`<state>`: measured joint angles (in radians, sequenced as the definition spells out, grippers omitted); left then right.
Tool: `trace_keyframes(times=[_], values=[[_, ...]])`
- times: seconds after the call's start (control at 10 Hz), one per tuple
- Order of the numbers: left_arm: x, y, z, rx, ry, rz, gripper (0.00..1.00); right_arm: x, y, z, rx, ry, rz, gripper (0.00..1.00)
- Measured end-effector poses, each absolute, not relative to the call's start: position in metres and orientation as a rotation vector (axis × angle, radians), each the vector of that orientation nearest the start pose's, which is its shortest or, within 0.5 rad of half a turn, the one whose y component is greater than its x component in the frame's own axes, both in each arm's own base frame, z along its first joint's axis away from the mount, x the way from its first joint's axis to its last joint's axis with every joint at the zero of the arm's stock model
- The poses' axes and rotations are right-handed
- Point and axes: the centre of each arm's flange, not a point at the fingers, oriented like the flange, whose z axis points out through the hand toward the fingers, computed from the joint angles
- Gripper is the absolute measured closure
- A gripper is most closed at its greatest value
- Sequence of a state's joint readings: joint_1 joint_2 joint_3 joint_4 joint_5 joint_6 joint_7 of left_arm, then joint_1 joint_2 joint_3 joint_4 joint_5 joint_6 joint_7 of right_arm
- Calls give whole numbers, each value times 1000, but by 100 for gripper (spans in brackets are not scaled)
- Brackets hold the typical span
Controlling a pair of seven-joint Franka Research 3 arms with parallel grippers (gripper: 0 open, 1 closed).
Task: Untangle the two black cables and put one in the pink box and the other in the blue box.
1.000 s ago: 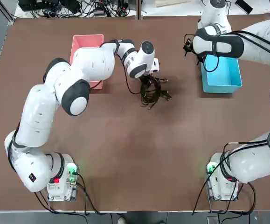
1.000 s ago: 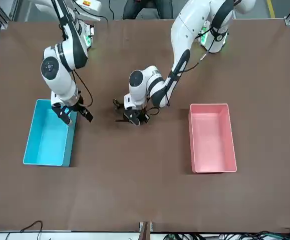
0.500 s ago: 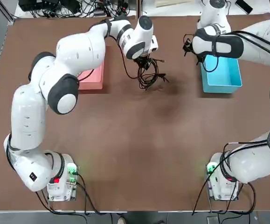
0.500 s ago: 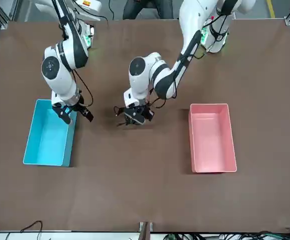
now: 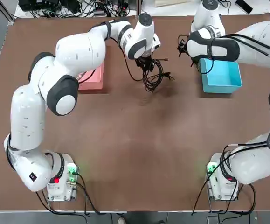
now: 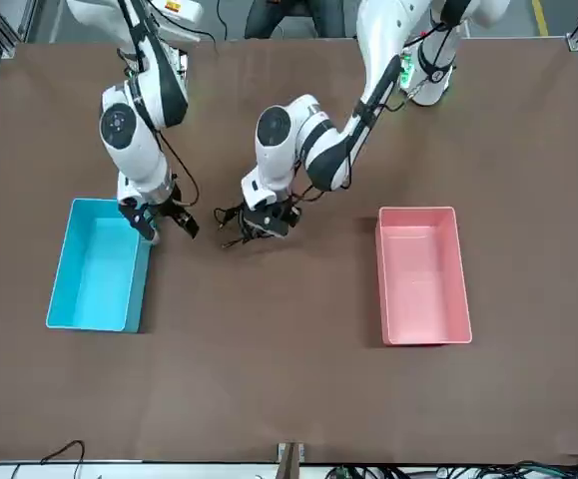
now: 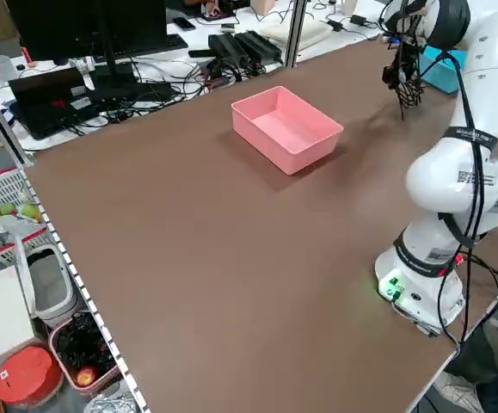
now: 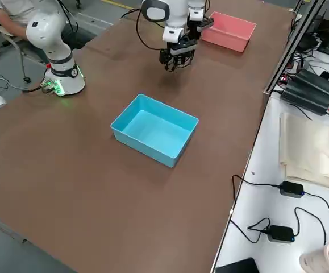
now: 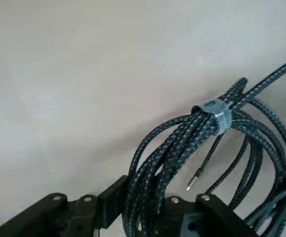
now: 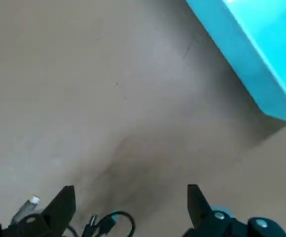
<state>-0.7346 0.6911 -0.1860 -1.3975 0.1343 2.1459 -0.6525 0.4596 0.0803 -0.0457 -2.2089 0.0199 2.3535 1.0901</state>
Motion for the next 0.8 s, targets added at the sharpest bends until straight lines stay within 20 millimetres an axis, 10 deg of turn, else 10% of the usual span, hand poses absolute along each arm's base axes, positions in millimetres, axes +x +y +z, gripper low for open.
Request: trace_keyframes(times=[0.8], values=[[477, -569, 336, -3266, 67, -54, 88, 477, 266, 352, -2745, 1424, -30, 0]])
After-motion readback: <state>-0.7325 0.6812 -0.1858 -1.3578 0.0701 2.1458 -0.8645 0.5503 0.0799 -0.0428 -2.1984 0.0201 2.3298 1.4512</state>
